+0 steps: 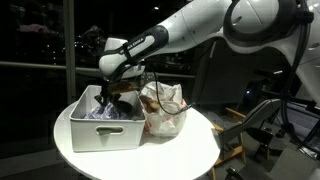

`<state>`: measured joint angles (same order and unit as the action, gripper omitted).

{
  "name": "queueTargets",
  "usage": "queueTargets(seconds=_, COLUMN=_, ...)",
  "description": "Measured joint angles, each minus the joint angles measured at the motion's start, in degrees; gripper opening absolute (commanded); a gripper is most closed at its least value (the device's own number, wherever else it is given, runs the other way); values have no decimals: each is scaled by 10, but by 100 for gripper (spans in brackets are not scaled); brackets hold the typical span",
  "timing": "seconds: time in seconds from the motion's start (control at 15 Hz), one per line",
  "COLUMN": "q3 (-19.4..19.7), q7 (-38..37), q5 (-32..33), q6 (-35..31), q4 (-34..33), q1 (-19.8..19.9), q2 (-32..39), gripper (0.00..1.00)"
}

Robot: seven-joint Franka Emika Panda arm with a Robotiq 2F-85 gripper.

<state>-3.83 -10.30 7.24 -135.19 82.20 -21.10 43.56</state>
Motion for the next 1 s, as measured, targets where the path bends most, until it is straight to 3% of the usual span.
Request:
queueTargets(seconds=0.4, q3=-4, q7=-27, q5=-23, q6=21, q4=14, q1=19, q2=-83, gripper=1)
queueTargets(seconds=1.0, q3=-4, q7=-69, q5=-62, q6=-1, q4=107, q1=70, q2=-304, gripper=1)
